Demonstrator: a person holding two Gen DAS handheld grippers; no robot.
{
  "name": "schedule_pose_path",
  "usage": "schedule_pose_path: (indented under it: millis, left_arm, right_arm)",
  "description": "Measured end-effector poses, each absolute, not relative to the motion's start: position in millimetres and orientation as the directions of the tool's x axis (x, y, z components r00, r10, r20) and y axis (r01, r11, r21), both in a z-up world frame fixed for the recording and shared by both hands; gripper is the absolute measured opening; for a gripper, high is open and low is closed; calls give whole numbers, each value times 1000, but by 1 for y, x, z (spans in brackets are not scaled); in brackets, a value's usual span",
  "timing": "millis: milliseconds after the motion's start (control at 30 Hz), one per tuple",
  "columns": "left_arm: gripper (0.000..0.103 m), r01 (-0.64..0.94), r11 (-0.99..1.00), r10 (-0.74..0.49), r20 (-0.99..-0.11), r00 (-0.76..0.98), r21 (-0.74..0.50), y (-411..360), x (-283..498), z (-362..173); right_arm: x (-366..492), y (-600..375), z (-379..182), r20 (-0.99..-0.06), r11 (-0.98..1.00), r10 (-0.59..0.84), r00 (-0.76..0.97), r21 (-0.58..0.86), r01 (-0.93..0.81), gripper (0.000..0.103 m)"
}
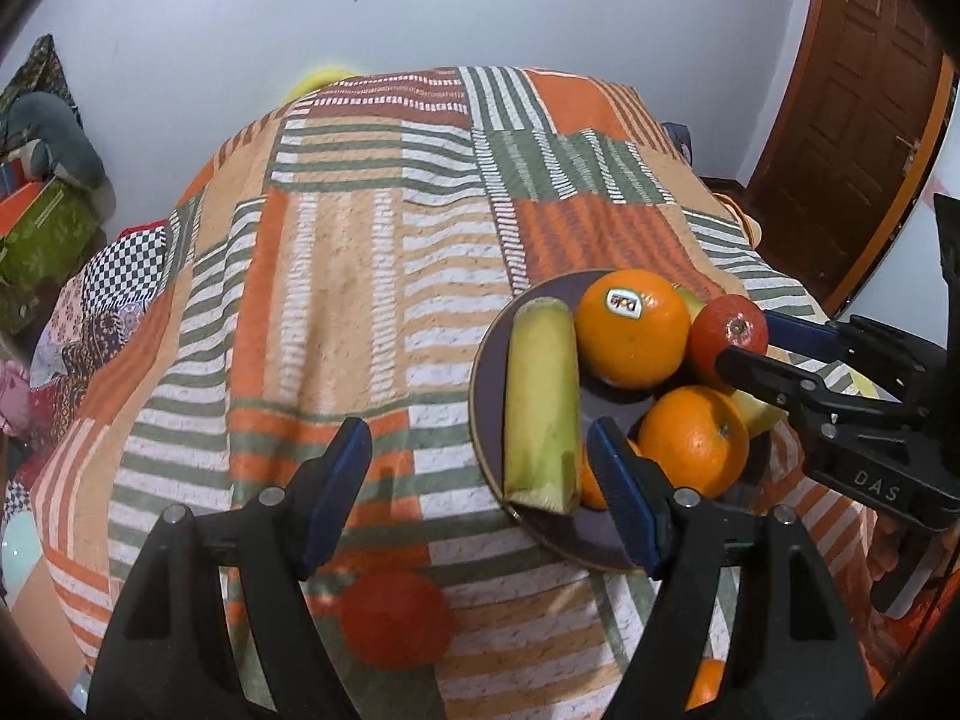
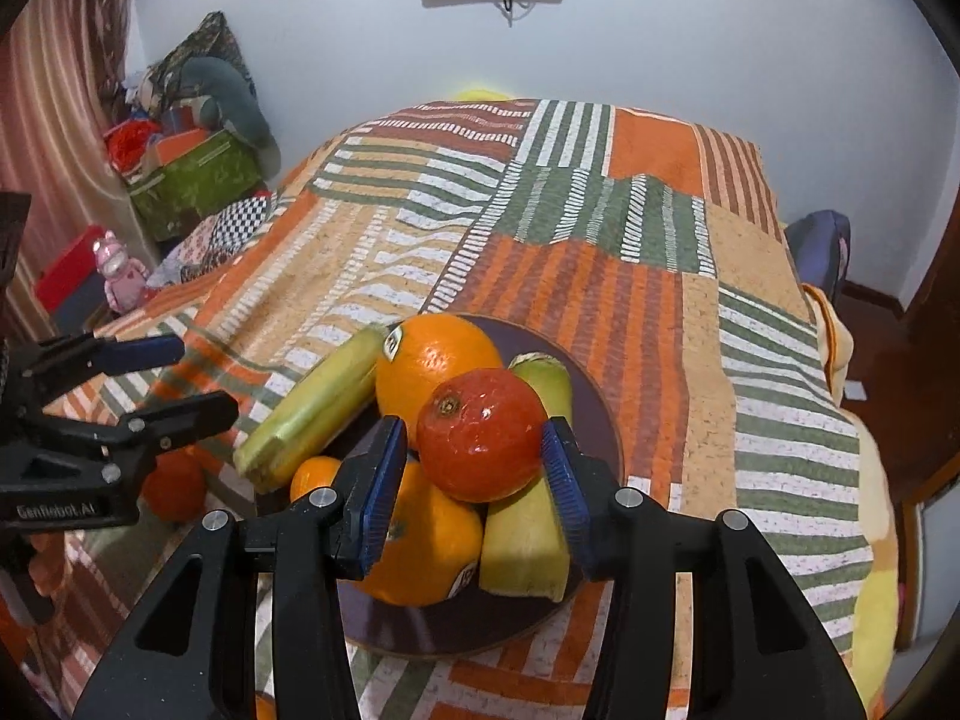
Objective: Organize fruits
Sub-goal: 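Lower the tomato and orange onto the plate and open both tools, then grasp a tangerine with the right tool while the left tool grasps a red tomato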
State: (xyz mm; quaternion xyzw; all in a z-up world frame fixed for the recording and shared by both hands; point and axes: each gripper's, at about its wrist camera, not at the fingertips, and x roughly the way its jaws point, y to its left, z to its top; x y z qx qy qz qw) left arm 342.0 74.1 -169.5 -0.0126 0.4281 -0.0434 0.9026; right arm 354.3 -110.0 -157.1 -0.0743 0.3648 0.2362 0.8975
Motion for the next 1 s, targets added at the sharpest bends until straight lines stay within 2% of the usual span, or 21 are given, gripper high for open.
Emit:
schedule_pose_path:
  millis: [433, 600, 833, 1000]
  left_arm:
    - [74, 40, 998, -56, -756, 652, -39, 88, 304, -152]
    - [74, 24, 999, -51, -760, 648, -47, 102, 284, -149]
    - [74, 30, 999, -54, -780, 623, -45, 115, 261, -165]
    - [74, 42, 996, -86, -817, 570, -75, 121, 254, -196]
  right_arm:
    - [334, -116, -145, -700, 879, 376, 608, 62, -472, 46]
    - [311, -117, -134, -678, 876, 387, 625, 59, -478, 52]
    - [286, -110, -136, -676, 875, 400, 618, 81, -478, 53]
    - [274, -101, -155, -701, 875, 406, 587, 112, -472, 53]
